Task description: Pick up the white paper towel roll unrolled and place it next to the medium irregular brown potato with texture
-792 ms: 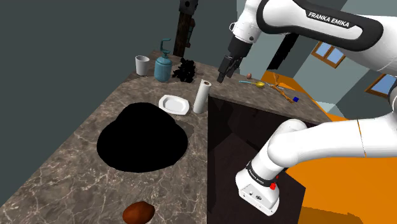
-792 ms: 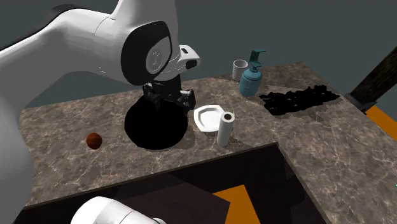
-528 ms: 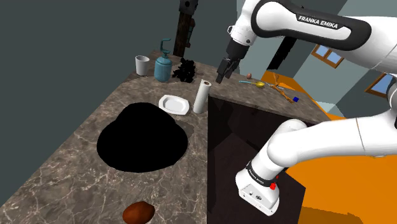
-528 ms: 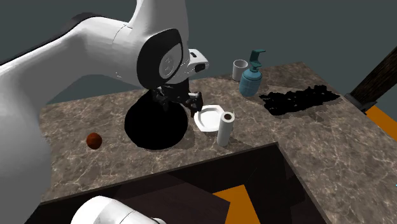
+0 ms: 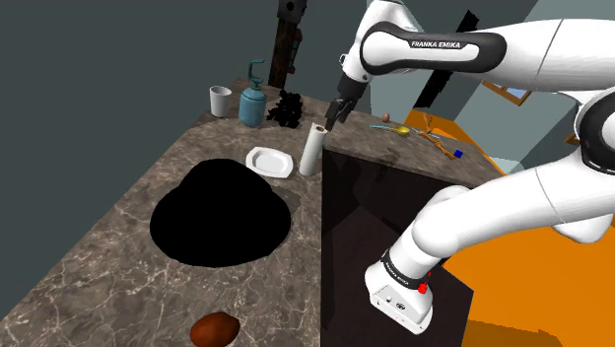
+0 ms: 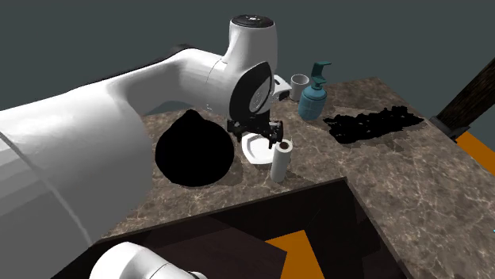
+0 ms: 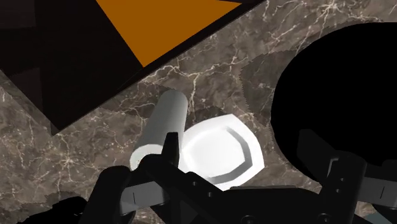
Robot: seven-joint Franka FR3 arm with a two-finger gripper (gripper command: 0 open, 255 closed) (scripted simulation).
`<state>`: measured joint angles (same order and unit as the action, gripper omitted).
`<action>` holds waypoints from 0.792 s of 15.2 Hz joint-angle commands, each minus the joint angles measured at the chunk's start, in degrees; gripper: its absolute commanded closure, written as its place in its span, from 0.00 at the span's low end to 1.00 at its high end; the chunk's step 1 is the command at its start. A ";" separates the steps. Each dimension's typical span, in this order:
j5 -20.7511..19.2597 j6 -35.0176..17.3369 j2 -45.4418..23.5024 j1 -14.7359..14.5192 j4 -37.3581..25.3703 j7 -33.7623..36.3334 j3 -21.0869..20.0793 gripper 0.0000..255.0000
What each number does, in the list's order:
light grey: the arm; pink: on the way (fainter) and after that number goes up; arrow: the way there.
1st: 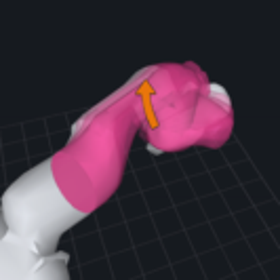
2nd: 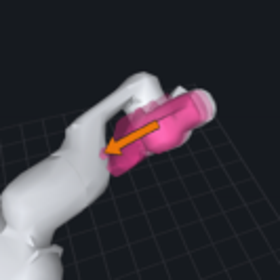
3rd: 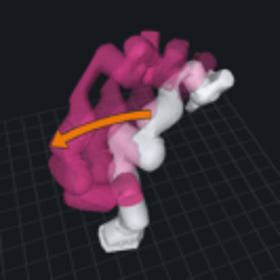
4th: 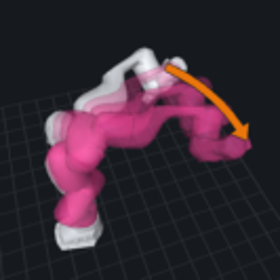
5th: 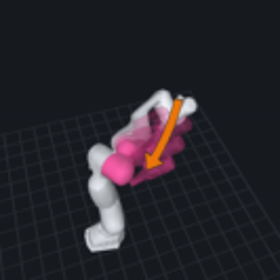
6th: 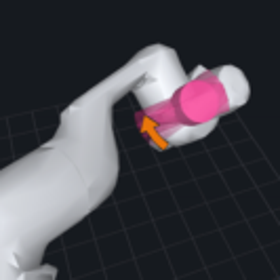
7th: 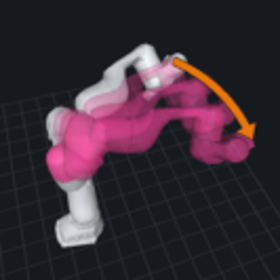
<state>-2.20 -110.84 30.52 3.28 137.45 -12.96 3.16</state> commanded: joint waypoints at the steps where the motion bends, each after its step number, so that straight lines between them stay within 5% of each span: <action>1: -0.83 -3.08 -3.47 0.52 -0.70 -1.24 0.94 0.00; 8: -2.70 -12.15 -16.19 2.39 -5.41 -6.15 4.65 0.00; 12: -2.66 -15.35 -17.68 2.45 -3.70 -6.22 4.84 0.00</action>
<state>-4.88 -125.26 13.47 5.70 133.49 -19.08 7.90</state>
